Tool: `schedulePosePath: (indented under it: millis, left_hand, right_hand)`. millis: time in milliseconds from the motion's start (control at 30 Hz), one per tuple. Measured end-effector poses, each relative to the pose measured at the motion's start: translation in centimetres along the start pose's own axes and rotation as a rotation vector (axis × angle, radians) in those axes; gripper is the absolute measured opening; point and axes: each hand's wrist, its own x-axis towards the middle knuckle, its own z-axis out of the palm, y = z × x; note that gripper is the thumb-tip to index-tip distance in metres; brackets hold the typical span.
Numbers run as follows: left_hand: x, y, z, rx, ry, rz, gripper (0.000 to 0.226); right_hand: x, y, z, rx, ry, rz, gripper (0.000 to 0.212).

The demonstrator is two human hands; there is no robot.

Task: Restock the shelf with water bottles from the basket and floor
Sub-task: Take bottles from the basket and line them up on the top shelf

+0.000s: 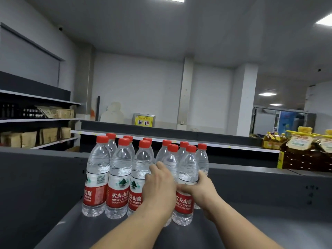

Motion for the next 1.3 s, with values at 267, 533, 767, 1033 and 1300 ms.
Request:
schedulePosePath:
  millis: [267,533,767,1033,1300]
  left_hand:
    - [-1.0,-1.0,0.2,-0.128,0.037,0.014,0.055]
    - [-1.6,-3.3,2.6,-0.289,-0.039,-0.166,0.034]
    - [-1.3,-3.4,3.7,-0.272,-0.012,-0.168,0.026]
    - [-1.9,-3.5,-1.0,-0.537,-0.178,-0.224,0.02]
    - [-5.9,-8.9,-13.1,-1.091,-0.316,-0.373,0.042]
  right_hand:
    - [-0.6,1.9,0.7,-0.131,-0.002,0.083,0.059]
    - [-1.5,2.3,1.8,-0.205,0.084,0.129,0.062]
    - [-1.6,2.6,2.0,-0.25,0.078,0.14,0.047]
    - [-3.1,-1.2,1.6,-0.391,0.236,0.073,0.033]
    - [-15.0,-4.1,2.3,0.21,0.084,-0.03,0.031]
